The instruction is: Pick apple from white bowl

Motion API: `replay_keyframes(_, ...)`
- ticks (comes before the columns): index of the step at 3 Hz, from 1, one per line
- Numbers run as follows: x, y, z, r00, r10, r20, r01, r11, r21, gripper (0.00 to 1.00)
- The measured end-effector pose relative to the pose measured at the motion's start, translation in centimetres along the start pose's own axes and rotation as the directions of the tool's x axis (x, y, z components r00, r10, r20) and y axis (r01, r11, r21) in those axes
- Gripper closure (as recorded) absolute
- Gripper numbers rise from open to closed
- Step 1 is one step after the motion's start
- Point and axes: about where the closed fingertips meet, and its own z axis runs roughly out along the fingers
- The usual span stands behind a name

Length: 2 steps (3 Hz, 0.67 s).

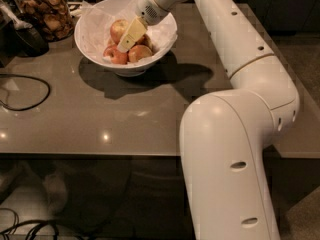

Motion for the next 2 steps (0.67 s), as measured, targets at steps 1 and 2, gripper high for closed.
replay_keyframes(1,-0.11,0.26,0.66,1.000,0.003,-0.014,-0.004,0.9997,-0.023,0.00)
replay_keyframes(2,-0.37,0.41,1.17,1.000,0.000,-0.023,-0.001,0.9992,-0.039,0.00)
